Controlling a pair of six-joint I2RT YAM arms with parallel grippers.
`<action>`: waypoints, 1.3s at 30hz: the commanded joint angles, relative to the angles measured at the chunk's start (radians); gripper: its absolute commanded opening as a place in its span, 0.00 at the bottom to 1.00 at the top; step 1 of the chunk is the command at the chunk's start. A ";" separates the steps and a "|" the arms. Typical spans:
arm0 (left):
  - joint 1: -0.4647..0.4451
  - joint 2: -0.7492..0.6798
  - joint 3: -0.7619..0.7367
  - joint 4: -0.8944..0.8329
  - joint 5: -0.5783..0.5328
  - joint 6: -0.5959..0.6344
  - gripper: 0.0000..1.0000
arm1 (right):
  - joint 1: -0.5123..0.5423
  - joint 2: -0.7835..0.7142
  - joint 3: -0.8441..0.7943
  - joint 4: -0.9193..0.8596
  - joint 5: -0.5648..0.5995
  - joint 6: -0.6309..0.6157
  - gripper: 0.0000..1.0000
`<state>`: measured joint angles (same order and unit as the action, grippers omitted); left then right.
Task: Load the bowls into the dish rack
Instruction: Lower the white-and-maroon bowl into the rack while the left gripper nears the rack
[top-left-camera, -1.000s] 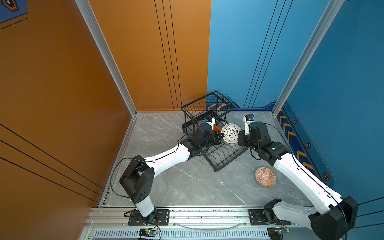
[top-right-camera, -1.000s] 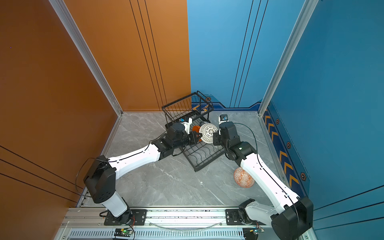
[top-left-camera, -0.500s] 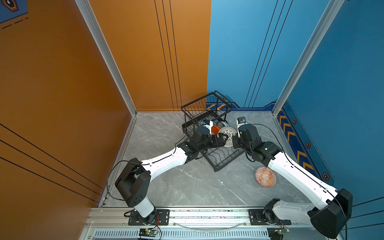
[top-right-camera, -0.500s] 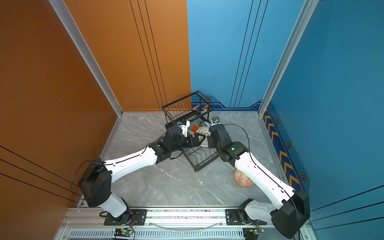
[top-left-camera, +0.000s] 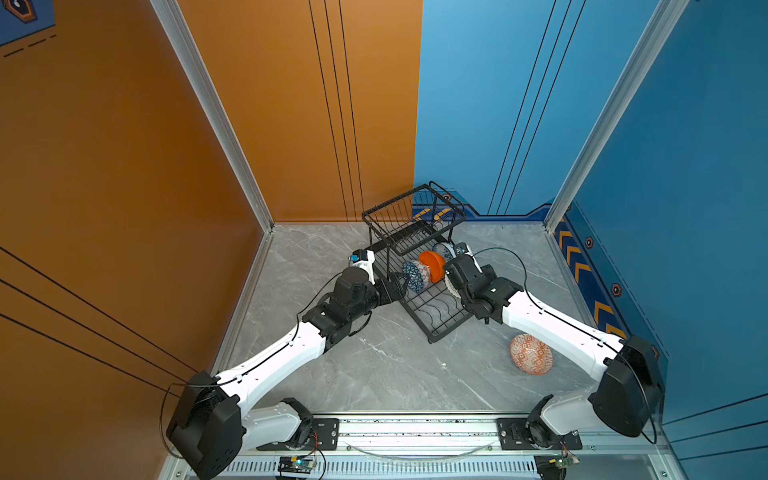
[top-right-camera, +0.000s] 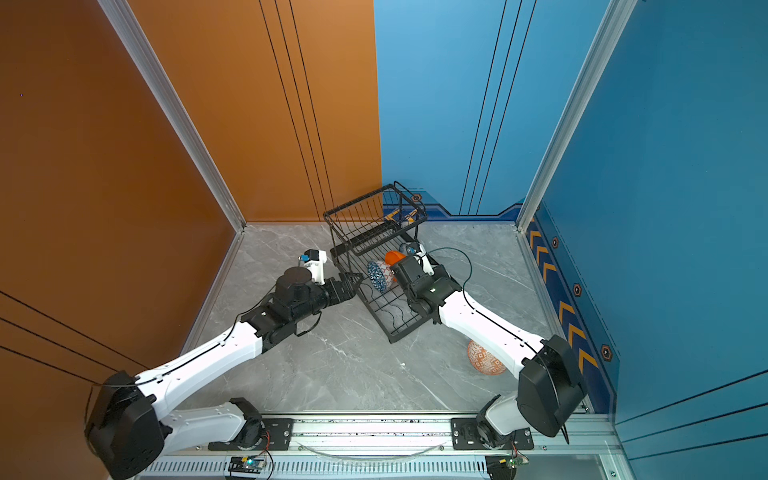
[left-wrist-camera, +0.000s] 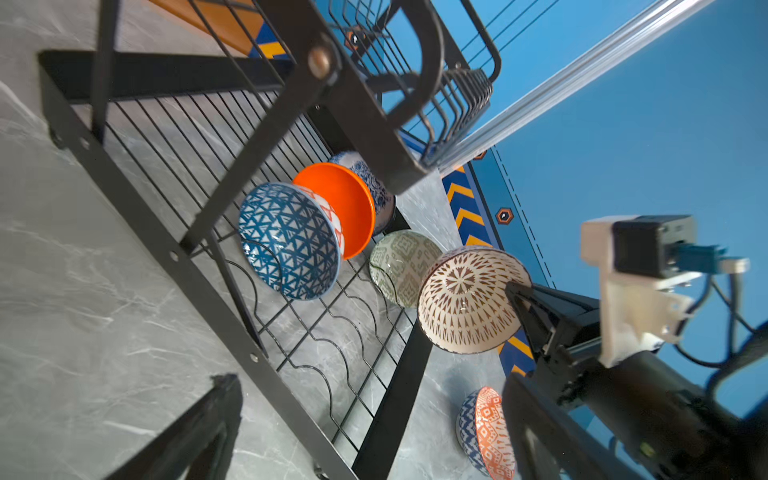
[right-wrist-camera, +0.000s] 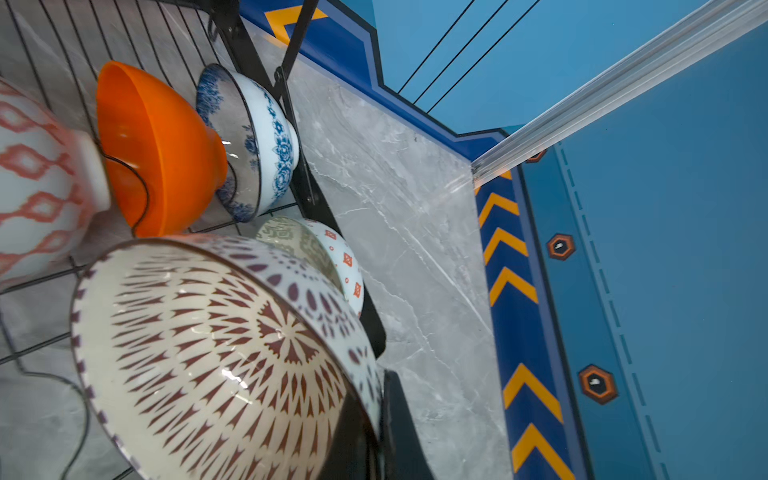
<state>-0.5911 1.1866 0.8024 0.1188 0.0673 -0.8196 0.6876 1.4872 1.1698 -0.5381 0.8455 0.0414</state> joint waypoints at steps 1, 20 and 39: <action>0.032 -0.034 -0.035 -0.023 -0.006 0.007 0.98 | 0.007 0.043 0.037 0.058 0.206 -0.108 0.00; 0.124 -0.060 -0.090 0.008 0.073 0.008 0.98 | 0.070 0.243 0.003 0.244 0.372 -0.321 0.00; 0.150 -0.018 -0.075 0.024 0.095 0.010 0.98 | 0.047 0.321 -0.049 0.344 0.398 -0.359 0.00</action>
<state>-0.4507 1.1576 0.7216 0.1188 0.1406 -0.8192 0.7399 1.7954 1.1328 -0.2379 1.1831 -0.3183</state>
